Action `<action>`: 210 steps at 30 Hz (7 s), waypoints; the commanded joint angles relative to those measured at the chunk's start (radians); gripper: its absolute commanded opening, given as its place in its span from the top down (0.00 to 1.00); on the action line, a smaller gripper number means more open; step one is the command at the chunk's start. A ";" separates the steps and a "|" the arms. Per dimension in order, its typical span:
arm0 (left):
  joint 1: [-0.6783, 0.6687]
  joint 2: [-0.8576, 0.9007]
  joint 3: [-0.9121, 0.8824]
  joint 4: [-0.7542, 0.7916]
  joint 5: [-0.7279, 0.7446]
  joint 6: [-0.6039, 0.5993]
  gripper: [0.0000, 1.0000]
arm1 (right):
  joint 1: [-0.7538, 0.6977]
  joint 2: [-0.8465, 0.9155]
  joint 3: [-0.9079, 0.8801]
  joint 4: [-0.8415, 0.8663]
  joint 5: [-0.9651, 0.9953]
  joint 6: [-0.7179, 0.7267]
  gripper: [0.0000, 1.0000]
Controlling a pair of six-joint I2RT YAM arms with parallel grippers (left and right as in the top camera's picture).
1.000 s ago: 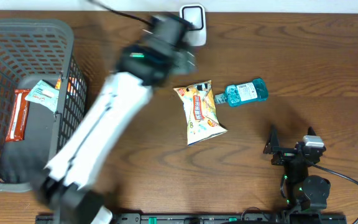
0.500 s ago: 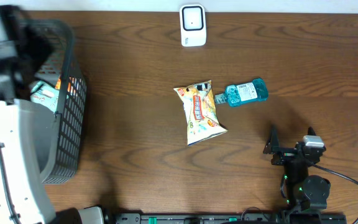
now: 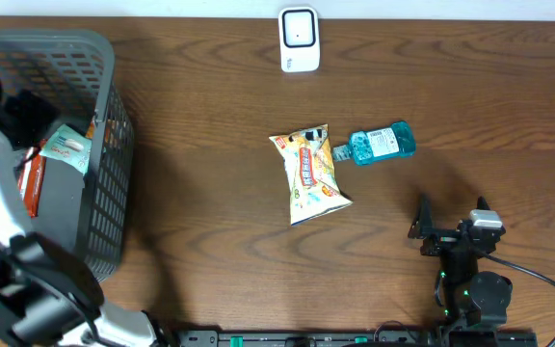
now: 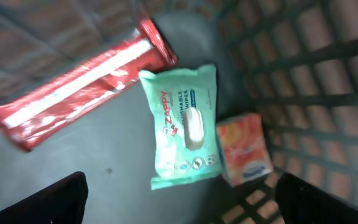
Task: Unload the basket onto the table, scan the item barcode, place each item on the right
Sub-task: 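Drop the snack bag beside the bottle and return left gripper to basket, then grasp the green wet-wipes pack with the left gripper and lift, then move the wipes pack to the scanner and set it beside the bag, then return the left gripper into the basket toward the orange tissue box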
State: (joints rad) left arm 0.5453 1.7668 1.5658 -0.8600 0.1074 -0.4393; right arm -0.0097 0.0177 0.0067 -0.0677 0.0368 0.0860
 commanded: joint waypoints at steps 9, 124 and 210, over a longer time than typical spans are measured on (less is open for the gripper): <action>-0.002 0.244 -0.018 0.056 0.047 0.061 0.11 | -0.003 -0.001 -0.001 -0.004 -0.002 -0.013 0.01; -1.040 -0.401 -0.093 0.340 -0.154 0.154 0.02 | -0.003 0.001 -0.001 -0.004 -0.002 -0.013 0.01; -0.139 0.272 -0.174 0.195 0.056 -0.107 0.67 | -0.003 0.002 -0.001 -0.004 -0.002 -0.013 0.01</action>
State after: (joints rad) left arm 0.4084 2.0190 1.4471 -0.6472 0.2062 -0.5934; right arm -0.0097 0.0185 0.0067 -0.0681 0.0364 0.0860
